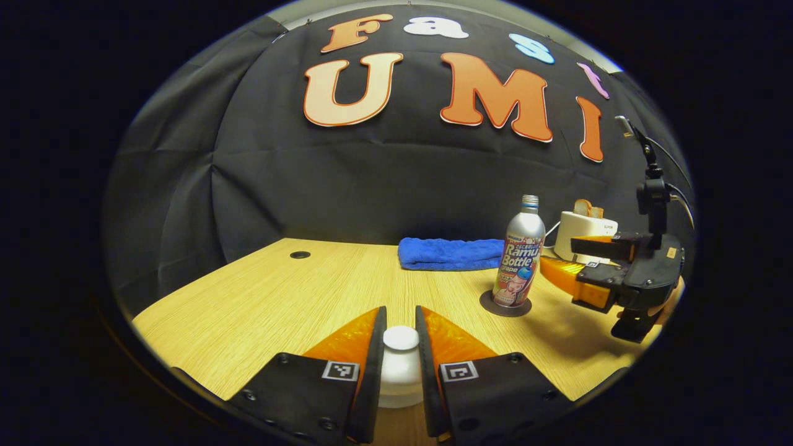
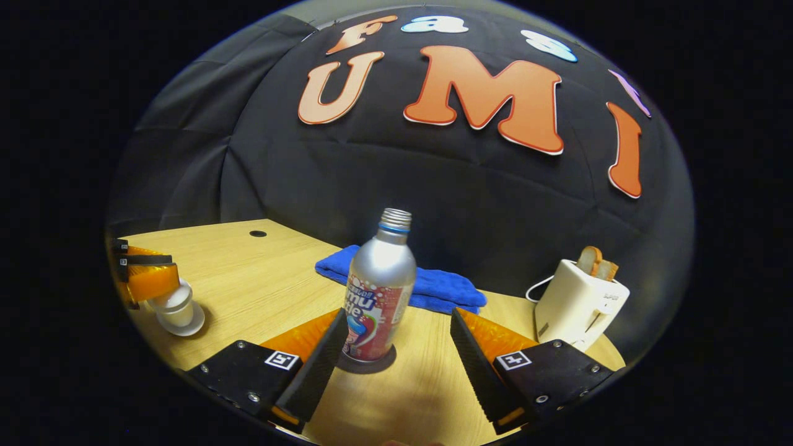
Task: Open the teacup lid with one hand, grasp the water bottle and pour water into the teacup with the other hand; after pouring, place the water bottle on the coaster and then close the teacup lid.
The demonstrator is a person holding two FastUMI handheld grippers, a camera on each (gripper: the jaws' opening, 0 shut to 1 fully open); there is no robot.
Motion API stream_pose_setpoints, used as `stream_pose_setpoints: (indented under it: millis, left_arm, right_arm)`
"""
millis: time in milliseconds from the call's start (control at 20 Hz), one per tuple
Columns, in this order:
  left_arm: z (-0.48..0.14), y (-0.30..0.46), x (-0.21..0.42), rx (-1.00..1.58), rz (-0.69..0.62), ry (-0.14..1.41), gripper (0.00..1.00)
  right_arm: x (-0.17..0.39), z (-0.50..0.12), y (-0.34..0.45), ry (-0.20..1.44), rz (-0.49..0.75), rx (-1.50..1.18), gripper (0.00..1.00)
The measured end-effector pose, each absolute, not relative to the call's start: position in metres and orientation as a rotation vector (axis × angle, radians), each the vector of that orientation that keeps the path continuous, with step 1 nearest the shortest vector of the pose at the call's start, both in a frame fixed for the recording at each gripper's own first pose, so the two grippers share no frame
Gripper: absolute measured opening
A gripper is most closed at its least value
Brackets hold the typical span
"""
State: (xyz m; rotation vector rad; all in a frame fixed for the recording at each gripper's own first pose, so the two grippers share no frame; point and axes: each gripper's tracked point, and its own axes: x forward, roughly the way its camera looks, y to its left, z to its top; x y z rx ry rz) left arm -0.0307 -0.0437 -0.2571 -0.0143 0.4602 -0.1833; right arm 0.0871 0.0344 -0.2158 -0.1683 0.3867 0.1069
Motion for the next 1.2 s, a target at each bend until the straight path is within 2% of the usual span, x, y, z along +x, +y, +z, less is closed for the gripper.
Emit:
stream_pose_setpoints:
  millis: [50, 100, 200, 250, 300, 400, 450, 500, 650, 700, 900, 950, 1000, 1200]
  left_arm:
    - [-0.261, -0.042, -0.031, -0.009, -0.179, 0.467, 0.3]
    - [-0.265, -0.04, -0.033, -0.007, -0.175, 0.484, 0.34]
    - [-0.262, -0.039, -0.03, 0.002, -0.166, 0.462, 0.34]
    - [-0.263, -0.04, -0.03, 0.009, -0.168, 0.469, 0.31]
    - [-0.266, -0.042, -0.032, 0.023, -0.174, 0.486, 0.37]
    - [-0.27, -0.042, -0.032, 0.039, -0.167, 0.5, 0.31]
    - [-0.269, -0.042, -0.032, 0.042, -0.165, 0.502, 0.36]
    - [-0.268, -0.042, -0.03, 0.043, -0.165, 0.501, 0.34]
    - [-0.264, -0.04, -0.03, 0.052, -0.156, 0.494, 0.44]
    - [-0.258, -0.042, -0.028, 0.047, -0.158, 0.476, 0.67]
    - [-0.214, -0.054, -0.018, 0.054, -0.157, 0.365, 0.76]
    - [-0.201, -0.059, -0.015, 0.051, -0.163, 0.338, 0.8]
    - [-0.187, -0.065, -0.013, 0.044, -0.169, 0.308, 0.88]
    - [-0.14, -0.086, -0.009, 0.012, -0.195, 0.222, 0.98]
  right_arm:
    - [0.083, -0.214, 0.029, 0.382, 0.096, -0.172, 0.99]
    - [0.079, -0.212, 0.024, 0.377, 0.09, -0.173, 0.99]
    - [0.071, -0.208, 0.017, 0.37, 0.08, -0.169, 0.99]
    - [0.068, -0.207, 0.014, 0.37, 0.076, -0.166, 0.99]
    - [0.064, -0.206, 0.012, 0.371, 0.074, -0.16, 0.99]
    - [0.058, -0.203, 0.007, 0.372, 0.07, -0.145, 0.99]
    - [0.056, -0.202, 0.006, 0.369, 0.07, -0.14, 0.99]
    - [0.054, -0.199, 0.005, 0.363, 0.067, -0.137, 0.99]
    - [0.046, -0.191, 0.0, 0.354, 0.062, -0.125, 0.99]
    - [0.043, -0.187, -0.001, 0.348, 0.061, -0.12, 0.99]
    - [0.038, -0.153, -0.001, 0.272, 0.053, -0.096, 0.99]
    - [0.035, -0.142, -0.001, 0.249, 0.046, -0.091, 0.99]
    - [0.034, -0.13, -0.001, 0.221, 0.04, -0.088, 0.99]
    - [0.027, -0.093, -0.006, 0.131, 0.005, -0.094, 0.99]
